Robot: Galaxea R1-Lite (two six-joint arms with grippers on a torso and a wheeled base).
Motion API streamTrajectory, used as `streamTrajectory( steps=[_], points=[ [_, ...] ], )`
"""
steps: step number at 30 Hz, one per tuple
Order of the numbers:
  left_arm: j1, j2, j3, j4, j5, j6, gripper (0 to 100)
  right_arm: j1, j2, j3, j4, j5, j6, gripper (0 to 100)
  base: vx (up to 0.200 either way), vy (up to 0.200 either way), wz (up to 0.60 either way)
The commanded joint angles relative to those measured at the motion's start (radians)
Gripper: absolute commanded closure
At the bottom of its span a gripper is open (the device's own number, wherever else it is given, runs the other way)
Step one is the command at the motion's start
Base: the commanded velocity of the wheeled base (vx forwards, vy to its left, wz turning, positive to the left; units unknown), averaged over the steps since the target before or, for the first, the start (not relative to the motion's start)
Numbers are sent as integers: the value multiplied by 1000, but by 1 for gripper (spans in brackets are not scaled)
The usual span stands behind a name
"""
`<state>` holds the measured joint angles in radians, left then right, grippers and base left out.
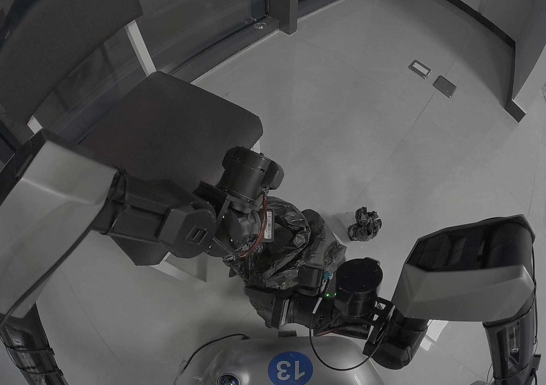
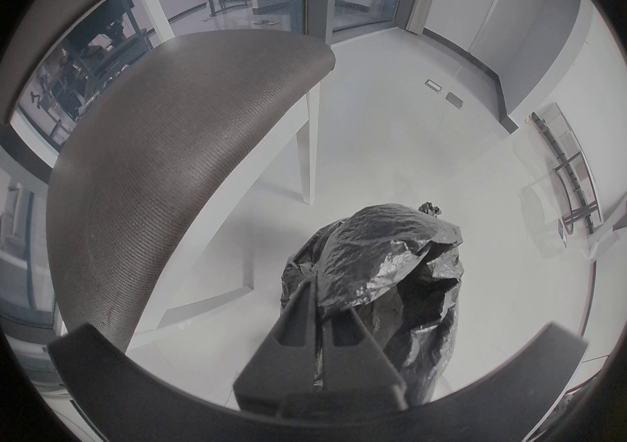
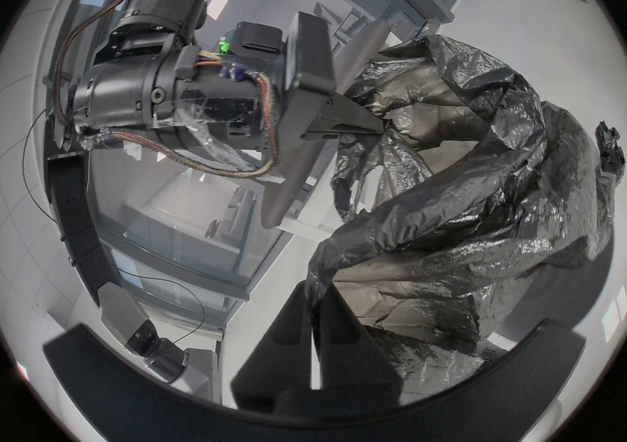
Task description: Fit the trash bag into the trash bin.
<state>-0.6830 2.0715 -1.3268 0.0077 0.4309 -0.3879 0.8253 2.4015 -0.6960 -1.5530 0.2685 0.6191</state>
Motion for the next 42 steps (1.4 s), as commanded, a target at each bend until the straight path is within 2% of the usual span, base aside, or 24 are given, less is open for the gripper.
streamTrajectory(
  steps=[1,9,19,28,31,36,42],
  points=[
    [-12,16,-3,-2,0,0,100,-5,27,-4,-15,-17,4,100,0,0,0],
    [-40,56,-34,-3,0,6,100,-11,56,-5,-15,-57,56,100,0,0,0],
    [-75,119,-57,-5,-1,20,100,-55,62,27,-15,-68,62,100,0,0,0],
    [-75,168,-89,-3,-3,17,100,-135,25,125,-15,-75,56,100,0,0,0],
    [-75,190,-92,-5,-3,14,100,-183,16,150,-15,-109,48,100,0,0,0],
    [-78,191,-95,-3,-1,1,100,-268,-35,174,-15,-112,-18,100,0,0,0],
    [-92,154,-48,5,0,-17,100,-288,-79,193,-13,-112,-36,100,0,0,0]
  ],
)
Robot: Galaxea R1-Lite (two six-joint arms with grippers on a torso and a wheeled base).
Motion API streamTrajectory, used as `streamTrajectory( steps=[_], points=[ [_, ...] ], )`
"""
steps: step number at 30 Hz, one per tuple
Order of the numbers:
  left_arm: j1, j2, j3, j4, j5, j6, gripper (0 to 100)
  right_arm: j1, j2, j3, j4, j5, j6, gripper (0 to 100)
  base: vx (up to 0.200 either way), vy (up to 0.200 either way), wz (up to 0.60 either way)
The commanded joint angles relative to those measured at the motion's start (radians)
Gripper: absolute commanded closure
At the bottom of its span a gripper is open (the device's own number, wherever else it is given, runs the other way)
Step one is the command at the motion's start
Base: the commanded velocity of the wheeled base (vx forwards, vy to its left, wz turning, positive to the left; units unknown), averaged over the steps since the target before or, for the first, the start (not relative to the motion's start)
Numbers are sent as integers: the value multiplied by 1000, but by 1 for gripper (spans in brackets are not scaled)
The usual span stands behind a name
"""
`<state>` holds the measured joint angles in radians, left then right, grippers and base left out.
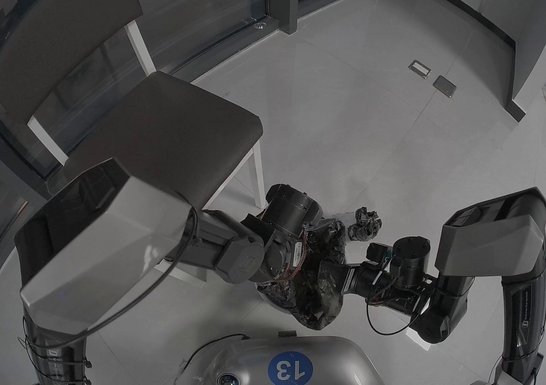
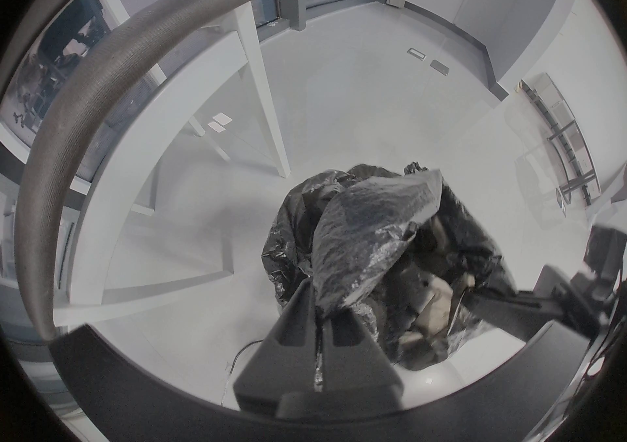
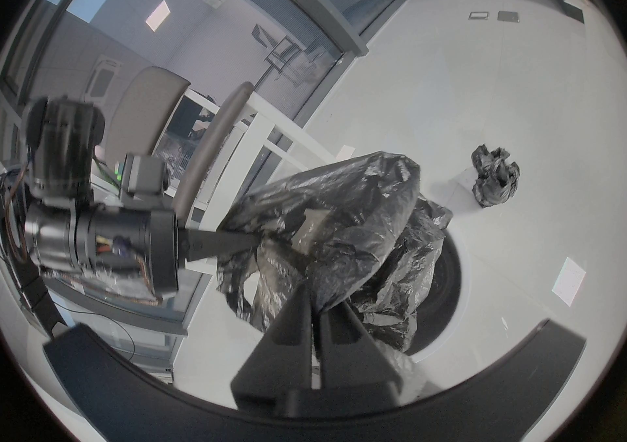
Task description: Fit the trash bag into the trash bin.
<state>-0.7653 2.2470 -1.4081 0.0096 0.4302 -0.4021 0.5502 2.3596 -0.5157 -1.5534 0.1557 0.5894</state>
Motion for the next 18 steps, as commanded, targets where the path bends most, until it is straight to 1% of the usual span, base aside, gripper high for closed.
streamTrajectory(
  steps=[1,2,4,9,12,14,18],
  points=[
    [-12,-26,47,1,1,-3,100,-9,-33,13,-11,1,-13,100,0,0,0],
    [-12,-26,47,1,1,-3,100,-9,-33,13,-11,1,-13,100,0,0,0],
    [-19,-33,74,3,1,-11,100,22,-20,8,-11,1,-33,100,0,0,0],
    [-19,-49,121,6,-4,-18,100,119,9,10,-11,-2,-31,100,0,0,0],
    [-22,-55,139,9,-8,-18,100,162,21,20,-11,-5,-25,100,0,0,0],
    [-22,-55,146,9,-11,-18,100,180,21,40,-11,-4,-22,100,0,0,0],
    [-22,-55,155,20,-22,-15,100,191,15,75,-5,-5,-19,100,0,0,0]
  ],
)
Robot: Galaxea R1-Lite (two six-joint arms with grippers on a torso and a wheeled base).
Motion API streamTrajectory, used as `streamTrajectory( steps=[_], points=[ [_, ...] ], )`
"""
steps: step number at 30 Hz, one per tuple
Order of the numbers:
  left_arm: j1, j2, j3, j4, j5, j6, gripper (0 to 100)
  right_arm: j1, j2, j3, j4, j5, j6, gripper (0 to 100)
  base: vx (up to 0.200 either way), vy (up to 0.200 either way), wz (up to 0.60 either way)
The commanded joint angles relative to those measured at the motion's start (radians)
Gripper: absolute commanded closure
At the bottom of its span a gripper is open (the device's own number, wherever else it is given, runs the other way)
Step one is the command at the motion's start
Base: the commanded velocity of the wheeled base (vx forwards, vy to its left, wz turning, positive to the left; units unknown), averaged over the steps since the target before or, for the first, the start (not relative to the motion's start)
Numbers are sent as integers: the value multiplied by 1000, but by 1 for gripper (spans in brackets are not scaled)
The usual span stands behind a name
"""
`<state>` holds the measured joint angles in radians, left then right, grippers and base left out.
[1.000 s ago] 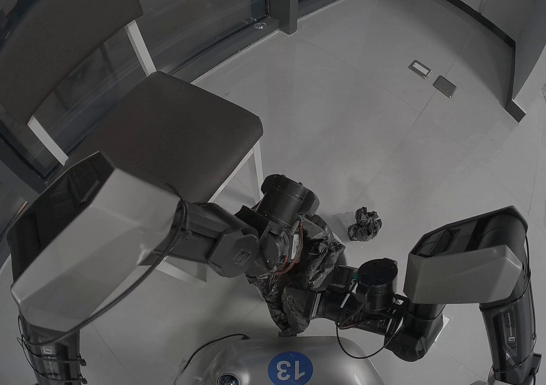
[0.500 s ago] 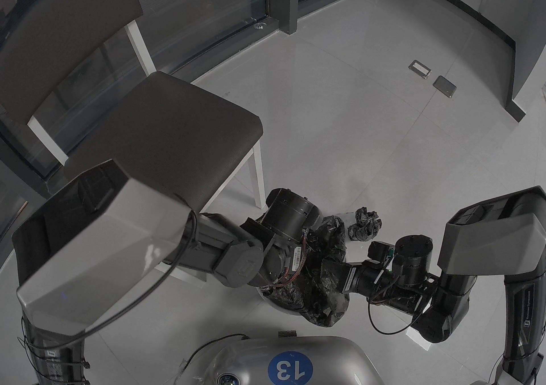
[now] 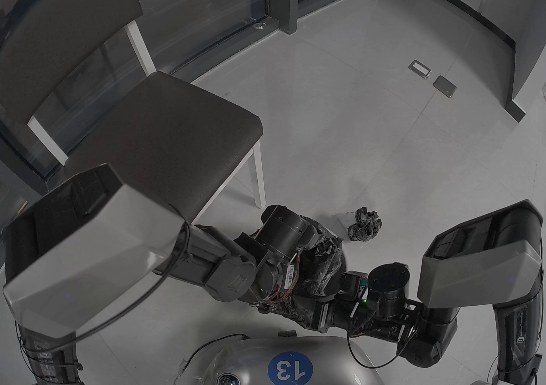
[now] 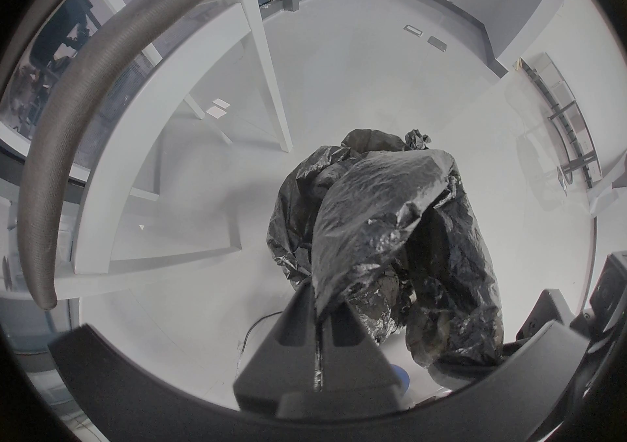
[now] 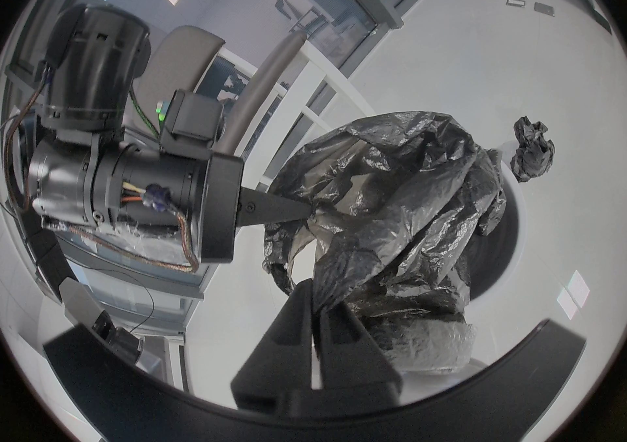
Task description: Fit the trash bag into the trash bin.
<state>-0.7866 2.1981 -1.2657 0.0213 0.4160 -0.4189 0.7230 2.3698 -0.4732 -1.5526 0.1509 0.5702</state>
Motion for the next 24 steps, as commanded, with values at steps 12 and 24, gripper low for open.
streamTrajectory(
  steps=[12,24],
  points=[
    [4,-4,-9,55,-39,9,100,12,-7,146,5,1,-3,100,0,0,0],
    [-2,-58,-70,318,-97,2,100,4,-135,131,215,61,3,100,0,0,0]
  ],
)
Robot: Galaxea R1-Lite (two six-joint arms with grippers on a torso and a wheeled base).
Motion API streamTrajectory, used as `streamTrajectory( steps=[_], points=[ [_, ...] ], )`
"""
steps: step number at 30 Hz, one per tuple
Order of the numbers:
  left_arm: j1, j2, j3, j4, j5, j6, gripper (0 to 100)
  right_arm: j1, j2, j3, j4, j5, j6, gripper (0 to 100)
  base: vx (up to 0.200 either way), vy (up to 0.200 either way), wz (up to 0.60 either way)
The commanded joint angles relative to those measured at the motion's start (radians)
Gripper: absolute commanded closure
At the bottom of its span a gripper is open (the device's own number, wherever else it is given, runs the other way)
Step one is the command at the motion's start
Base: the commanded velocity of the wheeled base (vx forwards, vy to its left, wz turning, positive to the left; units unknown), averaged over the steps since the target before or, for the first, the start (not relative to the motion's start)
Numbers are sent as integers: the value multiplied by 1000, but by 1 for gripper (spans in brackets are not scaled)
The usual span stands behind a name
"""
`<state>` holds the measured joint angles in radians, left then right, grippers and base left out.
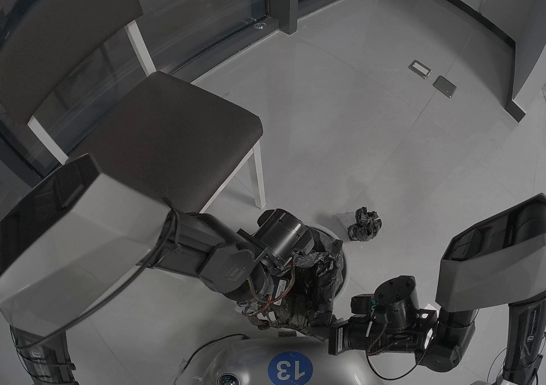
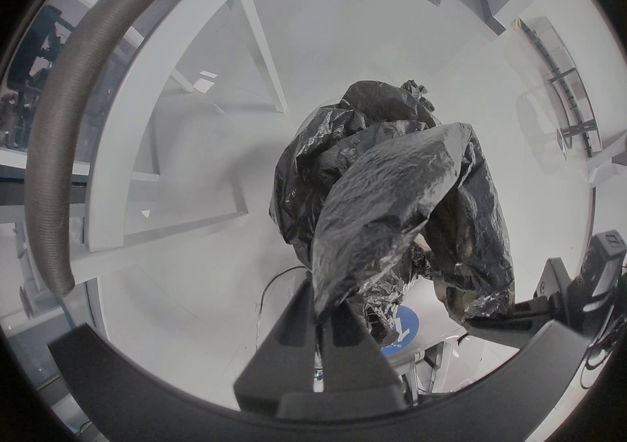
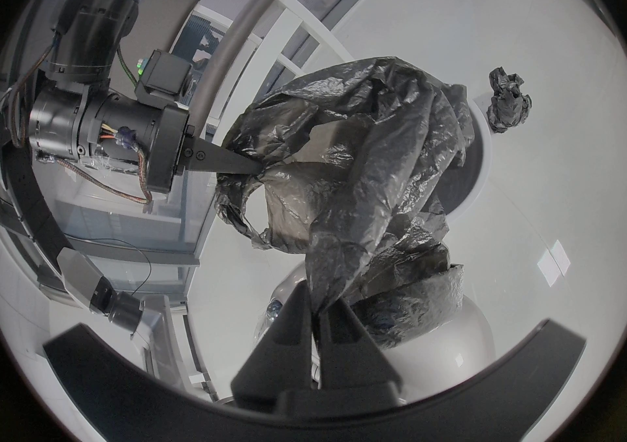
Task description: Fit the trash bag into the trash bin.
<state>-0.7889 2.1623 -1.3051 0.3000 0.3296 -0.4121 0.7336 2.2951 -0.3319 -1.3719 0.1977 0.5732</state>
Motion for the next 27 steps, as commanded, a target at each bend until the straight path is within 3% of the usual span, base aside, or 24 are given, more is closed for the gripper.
streamTrajectory(
  steps=[1,13,27],
  points=[
    [-1,-22,-34,48,-12,-5,100,-7,-63,-10,43,14,1,100,0,0,0],
    [-6,2,-45,64,-21,4,100,-17,-57,-19,70,14,-3,100,0,0,0],
    [45,136,-214,76,-18,22,100,-102,6,-121,73,12,-21,100,0,0,0]
  ],
)
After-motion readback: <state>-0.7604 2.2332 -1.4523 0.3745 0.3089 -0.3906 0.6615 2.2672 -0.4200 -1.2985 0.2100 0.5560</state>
